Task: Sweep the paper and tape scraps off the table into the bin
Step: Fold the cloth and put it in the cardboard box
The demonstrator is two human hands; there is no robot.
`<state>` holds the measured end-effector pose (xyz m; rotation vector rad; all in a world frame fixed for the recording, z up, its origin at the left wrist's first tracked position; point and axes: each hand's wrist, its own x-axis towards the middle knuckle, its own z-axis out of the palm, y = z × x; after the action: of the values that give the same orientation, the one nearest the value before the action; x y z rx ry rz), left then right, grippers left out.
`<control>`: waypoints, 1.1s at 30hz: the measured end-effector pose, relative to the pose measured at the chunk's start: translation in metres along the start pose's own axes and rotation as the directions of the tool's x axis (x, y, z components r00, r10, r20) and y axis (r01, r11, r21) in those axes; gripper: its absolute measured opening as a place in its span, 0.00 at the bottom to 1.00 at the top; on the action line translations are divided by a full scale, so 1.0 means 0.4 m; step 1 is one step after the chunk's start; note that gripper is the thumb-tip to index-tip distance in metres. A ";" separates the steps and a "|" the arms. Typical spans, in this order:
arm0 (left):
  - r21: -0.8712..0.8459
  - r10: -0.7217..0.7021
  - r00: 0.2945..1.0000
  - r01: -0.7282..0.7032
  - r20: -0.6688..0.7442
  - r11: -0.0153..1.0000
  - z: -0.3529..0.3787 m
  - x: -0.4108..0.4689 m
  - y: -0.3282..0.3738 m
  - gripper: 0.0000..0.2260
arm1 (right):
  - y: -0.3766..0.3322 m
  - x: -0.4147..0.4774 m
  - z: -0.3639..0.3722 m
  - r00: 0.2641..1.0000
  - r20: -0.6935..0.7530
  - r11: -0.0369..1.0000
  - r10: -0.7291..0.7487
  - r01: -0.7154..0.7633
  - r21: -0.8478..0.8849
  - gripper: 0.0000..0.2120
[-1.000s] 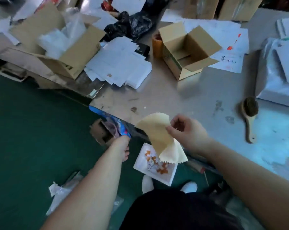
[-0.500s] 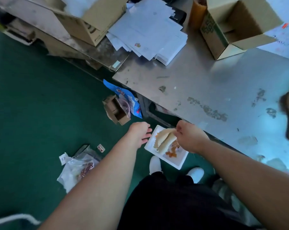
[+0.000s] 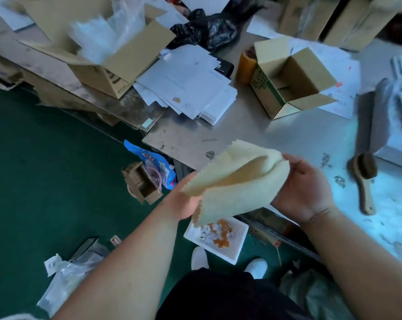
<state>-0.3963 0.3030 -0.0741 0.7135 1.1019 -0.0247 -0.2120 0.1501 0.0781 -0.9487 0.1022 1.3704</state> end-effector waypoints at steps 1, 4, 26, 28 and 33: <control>-0.124 -0.025 1.000 0.026 0.008 0.992 -0.015 0.082 -0.023 0.26 | -0.025 -0.008 -0.007 0.999 -0.005 0.998 -0.035 0.035 0.051 0.19; -0.383 -0.064 0.978 0.138 0.198 0.913 0.035 0.077 0.015 0.28 | -0.061 -0.028 -0.029 0.995 -0.049 0.987 -0.092 0.098 0.124 0.24; -0.056 -0.081 0.891 0.118 0.447 0.991 0.313 -0.163 0.118 0.43 | -0.144 -0.136 -0.238 0.813 -0.576 0.988 -0.085 -0.003 -0.151 0.11; -0.173 0.007 0.884 0.084 0.468 0.981 0.326 -0.172 0.126 0.38 | -0.179 -0.152 -0.250 0.872 -0.473 0.991 -0.124 0.086 -0.102 0.16; 0.018 0.062 0.924 -0.074 0.378 0.997 0.424 -0.165 0.186 0.15 | -0.223 -0.154 -0.308 0.941 -0.338 1.000 -0.002 0.008 0.015 0.26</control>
<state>-0.2648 0.2488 0.0615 0.7390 0.7074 -0.1165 -0.0956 0.0343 0.0799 -1.1633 0.3701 1.1888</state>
